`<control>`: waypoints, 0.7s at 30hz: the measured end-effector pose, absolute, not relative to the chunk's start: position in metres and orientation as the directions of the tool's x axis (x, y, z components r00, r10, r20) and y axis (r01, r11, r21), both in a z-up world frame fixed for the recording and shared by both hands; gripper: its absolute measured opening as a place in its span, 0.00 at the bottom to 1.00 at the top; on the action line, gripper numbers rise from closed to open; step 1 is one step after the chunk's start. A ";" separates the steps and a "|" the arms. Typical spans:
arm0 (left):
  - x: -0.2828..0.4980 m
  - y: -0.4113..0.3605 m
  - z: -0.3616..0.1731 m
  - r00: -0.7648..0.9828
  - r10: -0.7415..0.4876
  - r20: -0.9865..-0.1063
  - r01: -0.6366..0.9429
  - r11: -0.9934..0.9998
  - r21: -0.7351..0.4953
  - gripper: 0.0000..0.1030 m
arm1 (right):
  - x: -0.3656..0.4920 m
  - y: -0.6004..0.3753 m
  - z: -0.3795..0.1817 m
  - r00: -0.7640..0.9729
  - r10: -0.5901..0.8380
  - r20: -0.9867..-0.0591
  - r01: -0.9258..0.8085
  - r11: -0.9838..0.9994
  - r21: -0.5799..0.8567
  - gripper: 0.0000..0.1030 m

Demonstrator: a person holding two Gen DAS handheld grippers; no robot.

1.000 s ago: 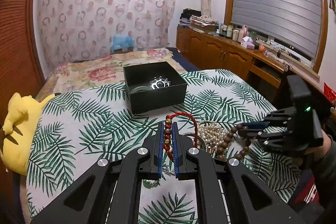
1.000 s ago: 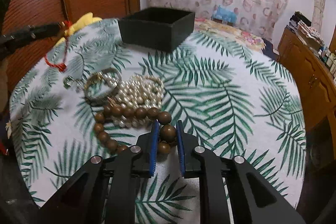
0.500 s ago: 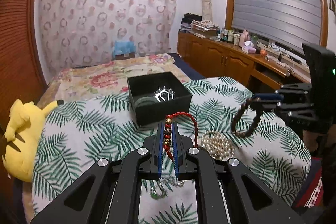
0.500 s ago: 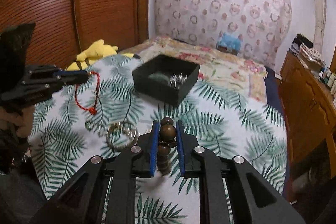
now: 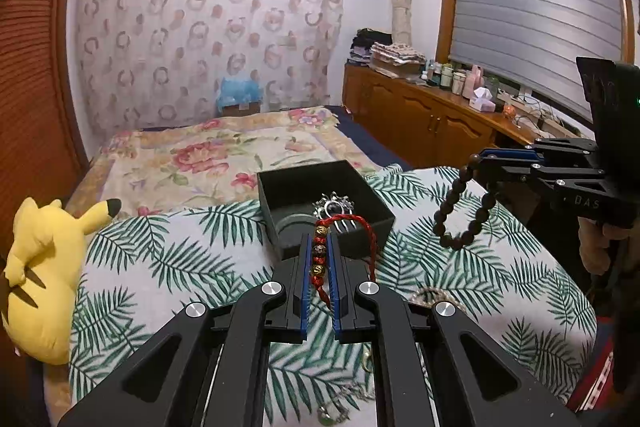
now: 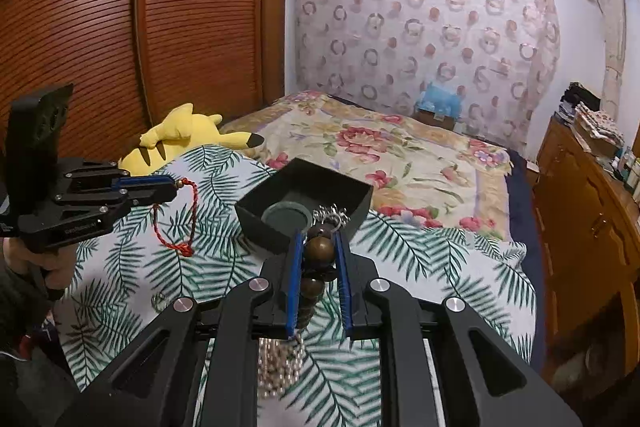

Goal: Organize jewelry
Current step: 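Carry the red bracelet into the box and release it while the right tool carries the wooden beads over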

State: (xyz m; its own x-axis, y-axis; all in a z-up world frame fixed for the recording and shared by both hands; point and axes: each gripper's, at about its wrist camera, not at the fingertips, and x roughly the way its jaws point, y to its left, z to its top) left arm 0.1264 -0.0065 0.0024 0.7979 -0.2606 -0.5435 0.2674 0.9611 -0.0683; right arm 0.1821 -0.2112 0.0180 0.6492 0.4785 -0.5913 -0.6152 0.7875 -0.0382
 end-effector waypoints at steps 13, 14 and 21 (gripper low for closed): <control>0.180 -0.001 0.010 0.776 -0.261 -0.574 0.272 0.960 -0.068 0.06 | 0.244 -0.181 0.028 0.606 0.531 -0.592 -0.652 0.758 0.013 0.17; 0.184 0.000 0.010 0.774 -0.260 -0.577 0.271 0.960 -0.069 0.06 | 0.249 -0.177 0.026 0.599 0.534 -0.597 -0.656 0.755 0.017 0.17; 0.203 0.003 0.005 0.759 -0.258 -0.597 0.271 0.960 -0.070 0.06 | 0.275 -0.160 0.011 0.565 0.543 -0.621 -0.667 0.744 0.044 0.18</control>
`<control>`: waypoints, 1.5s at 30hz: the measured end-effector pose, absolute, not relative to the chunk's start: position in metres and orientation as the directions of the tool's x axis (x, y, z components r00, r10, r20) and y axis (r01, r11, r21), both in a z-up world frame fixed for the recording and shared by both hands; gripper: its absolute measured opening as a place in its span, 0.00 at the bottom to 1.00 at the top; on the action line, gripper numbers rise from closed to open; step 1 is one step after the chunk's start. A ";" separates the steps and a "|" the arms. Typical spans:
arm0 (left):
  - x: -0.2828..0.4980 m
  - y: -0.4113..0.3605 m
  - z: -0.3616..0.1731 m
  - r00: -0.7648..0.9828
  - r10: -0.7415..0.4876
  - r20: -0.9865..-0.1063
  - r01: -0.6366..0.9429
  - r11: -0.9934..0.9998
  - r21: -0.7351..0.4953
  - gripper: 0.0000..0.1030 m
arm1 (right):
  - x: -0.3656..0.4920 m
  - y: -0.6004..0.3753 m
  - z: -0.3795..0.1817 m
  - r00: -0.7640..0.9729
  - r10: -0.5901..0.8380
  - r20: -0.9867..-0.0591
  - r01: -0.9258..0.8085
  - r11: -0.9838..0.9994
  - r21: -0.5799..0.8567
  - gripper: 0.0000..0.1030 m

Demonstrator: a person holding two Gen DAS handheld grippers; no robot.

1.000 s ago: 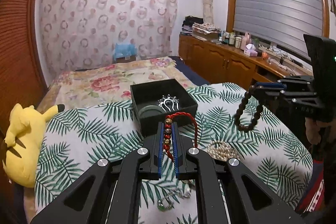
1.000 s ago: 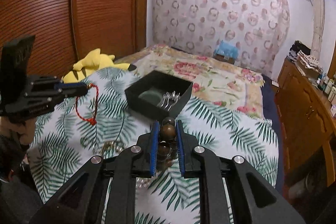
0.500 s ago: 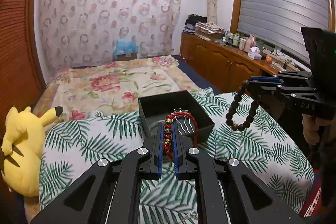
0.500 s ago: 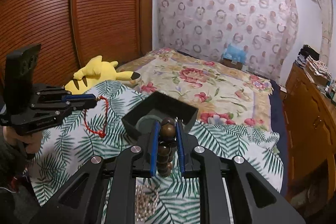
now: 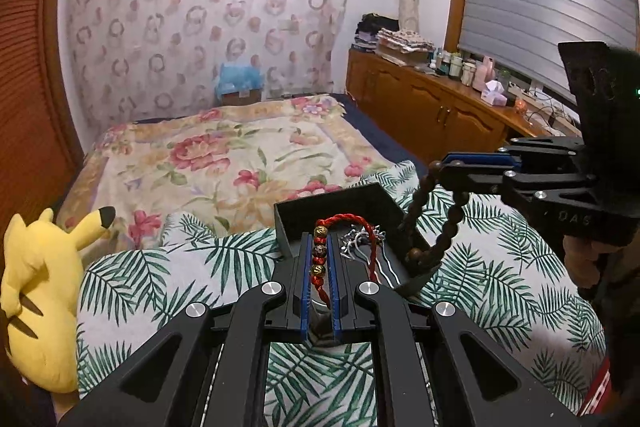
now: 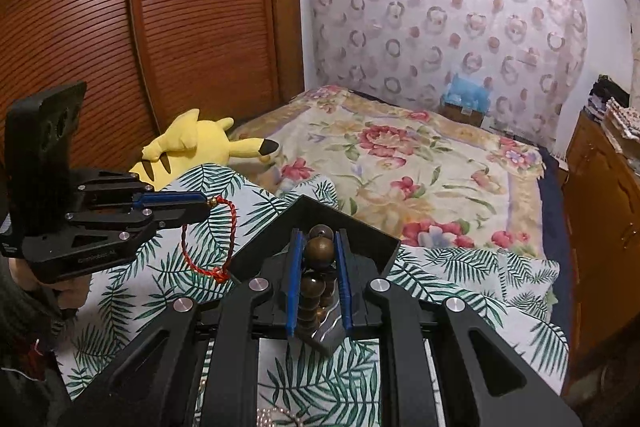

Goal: Organize jewelry
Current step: 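Carry the red bracelet into the box and release it while the right tool carries the wooden beads over, then lower the wooden bead bracelet into the box and open the right tool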

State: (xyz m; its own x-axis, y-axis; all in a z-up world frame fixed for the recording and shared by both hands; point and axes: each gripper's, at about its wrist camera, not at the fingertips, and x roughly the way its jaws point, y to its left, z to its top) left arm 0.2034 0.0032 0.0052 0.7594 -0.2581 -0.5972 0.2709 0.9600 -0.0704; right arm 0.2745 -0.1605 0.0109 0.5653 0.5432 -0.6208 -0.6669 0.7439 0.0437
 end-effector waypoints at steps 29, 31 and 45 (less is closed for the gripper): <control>0.248 -0.021 -0.029 0.706 -0.260 -0.659 0.292 0.954 -0.063 0.17 | 0.277 -0.176 -0.045 0.548 0.502 -0.669 -0.606 0.790 0.096 0.26; 0.245 -0.020 -0.029 0.706 -0.258 -0.660 0.290 0.955 -0.064 0.22 | 0.273 -0.178 -0.044 0.553 0.498 -0.668 -0.604 0.792 0.090 0.26; 0.176 -0.016 -0.042 0.687 -0.288 -0.667 0.314 0.946 -0.085 0.31 | 0.210 -0.193 -0.057 0.579 0.467 -0.669 -0.587 0.808 0.055 0.26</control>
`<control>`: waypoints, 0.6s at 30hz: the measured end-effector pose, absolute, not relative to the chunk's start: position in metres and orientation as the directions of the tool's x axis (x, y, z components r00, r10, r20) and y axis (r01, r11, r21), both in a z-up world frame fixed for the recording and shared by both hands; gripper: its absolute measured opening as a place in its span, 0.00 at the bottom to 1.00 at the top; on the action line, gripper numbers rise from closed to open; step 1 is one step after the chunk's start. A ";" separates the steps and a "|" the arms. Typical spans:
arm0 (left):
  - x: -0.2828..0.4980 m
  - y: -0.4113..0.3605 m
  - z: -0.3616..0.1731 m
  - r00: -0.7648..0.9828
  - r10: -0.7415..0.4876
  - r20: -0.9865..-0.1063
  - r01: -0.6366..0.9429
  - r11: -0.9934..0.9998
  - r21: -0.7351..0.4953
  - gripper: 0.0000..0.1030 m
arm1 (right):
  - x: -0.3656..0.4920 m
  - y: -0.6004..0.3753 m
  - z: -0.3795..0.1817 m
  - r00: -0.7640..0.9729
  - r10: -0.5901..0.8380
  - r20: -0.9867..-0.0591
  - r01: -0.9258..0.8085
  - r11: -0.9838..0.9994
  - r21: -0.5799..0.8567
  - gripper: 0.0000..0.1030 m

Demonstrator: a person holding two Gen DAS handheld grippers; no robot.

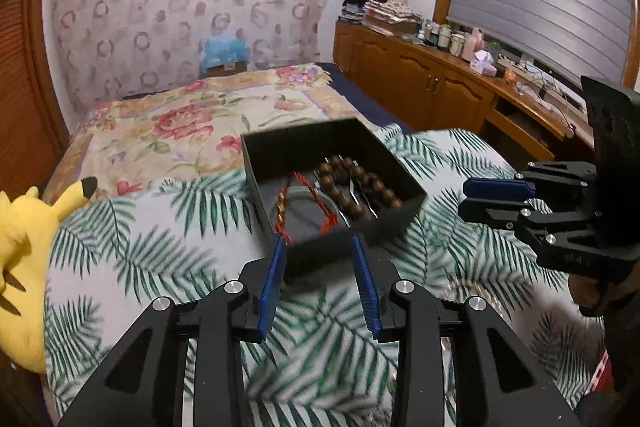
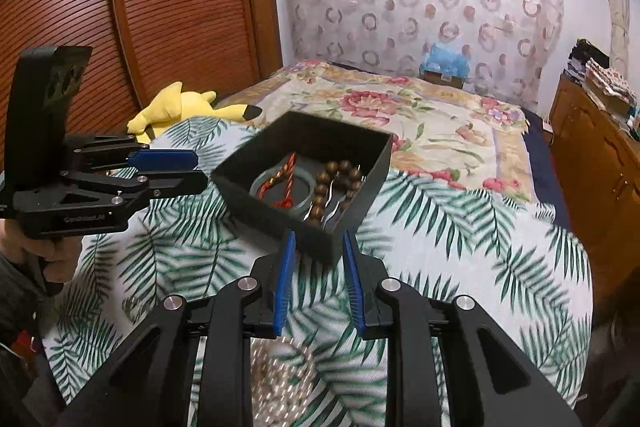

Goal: Organize jewelry
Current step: 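Lower the wooden bead bracelet into the box and open the right tool, then grasp the pearl necklace with the right tool while the left tool reaches the green pendant chain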

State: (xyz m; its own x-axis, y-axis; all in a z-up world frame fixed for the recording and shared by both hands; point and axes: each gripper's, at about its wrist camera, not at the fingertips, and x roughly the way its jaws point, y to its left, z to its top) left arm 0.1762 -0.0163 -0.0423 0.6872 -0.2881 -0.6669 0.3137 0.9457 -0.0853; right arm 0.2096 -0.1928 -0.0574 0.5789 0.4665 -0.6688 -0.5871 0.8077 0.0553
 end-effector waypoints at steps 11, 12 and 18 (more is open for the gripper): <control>0.137 -0.024 -0.065 0.657 -0.296 -0.694 0.321 0.942 -0.097 0.31 | 0.172 -0.194 -0.079 0.545 0.479 -0.688 -0.592 0.801 0.089 0.26; 0.133 -0.025 -0.066 0.657 -0.296 -0.693 0.319 0.942 -0.099 0.31 | 0.169 -0.192 -0.080 0.539 0.484 -0.689 -0.598 0.796 0.092 0.26; 0.106 -0.019 -0.073 0.667 -0.290 -0.687 0.305 0.947 -0.104 0.33 | 0.156 -0.173 -0.087 0.509 0.501 -0.700 -0.643 0.762 0.078 0.26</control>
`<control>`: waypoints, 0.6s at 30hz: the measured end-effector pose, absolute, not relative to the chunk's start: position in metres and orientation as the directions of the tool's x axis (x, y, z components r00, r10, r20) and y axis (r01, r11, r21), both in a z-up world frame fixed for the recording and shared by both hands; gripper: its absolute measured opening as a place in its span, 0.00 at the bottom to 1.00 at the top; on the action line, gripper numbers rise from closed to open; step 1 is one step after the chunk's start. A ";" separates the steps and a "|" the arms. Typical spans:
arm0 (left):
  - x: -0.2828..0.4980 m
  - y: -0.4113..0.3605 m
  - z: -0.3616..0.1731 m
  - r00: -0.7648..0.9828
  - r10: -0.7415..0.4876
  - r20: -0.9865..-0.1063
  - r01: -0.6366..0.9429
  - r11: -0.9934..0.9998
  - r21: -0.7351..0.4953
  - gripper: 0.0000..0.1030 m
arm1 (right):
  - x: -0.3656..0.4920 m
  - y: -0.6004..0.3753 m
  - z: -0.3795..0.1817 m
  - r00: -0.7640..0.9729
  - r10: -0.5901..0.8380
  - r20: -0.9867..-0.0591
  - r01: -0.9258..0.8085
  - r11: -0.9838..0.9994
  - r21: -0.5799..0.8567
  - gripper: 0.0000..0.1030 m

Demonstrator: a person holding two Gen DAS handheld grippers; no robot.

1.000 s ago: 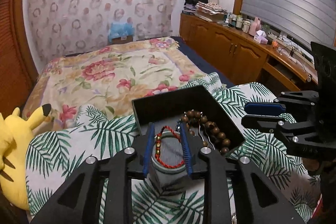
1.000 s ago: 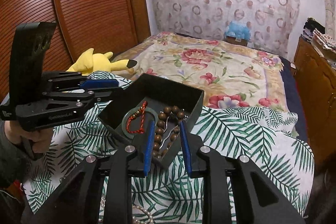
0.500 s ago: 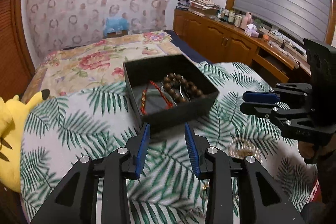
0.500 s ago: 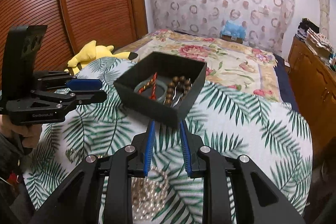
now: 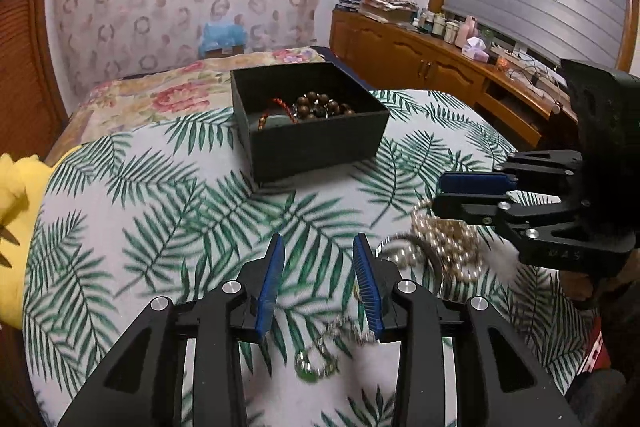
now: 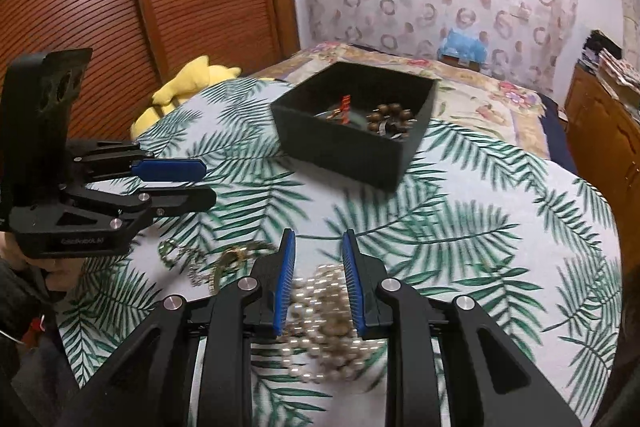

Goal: Organize jewelry
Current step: 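Grasp the pearl necklace with the right tool while the left tool reaches the green pendant chain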

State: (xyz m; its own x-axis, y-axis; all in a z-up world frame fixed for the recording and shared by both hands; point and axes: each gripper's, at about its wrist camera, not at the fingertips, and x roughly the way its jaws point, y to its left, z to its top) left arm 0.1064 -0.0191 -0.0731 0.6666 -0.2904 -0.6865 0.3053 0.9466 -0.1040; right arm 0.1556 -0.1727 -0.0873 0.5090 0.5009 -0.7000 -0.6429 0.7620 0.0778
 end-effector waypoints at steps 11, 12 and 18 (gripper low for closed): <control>0.072 -0.010 -0.079 0.682 -0.279 -0.676 0.286 0.952 -0.104 0.37 | 0.165 -0.164 -0.100 0.470 0.484 -0.738 -0.648 0.757 0.083 0.16; 0.071 -0.009 -0.079 0.683 -0.278 -0.676 0.286 0.953 -0.104 0.37 | 0.164 -0.163 -0.100 0.471 0.483 -0.738 -0.649 0.757 0.081 0.16; 0.062 -0.006 -0.079 0.688 -0.274 -0.671 0.283 0.954 -0.100 0.38 | 0.158 -0.156 -0.103 0.458 0.480 -0.748 -0.658 0.749 0.077 0.16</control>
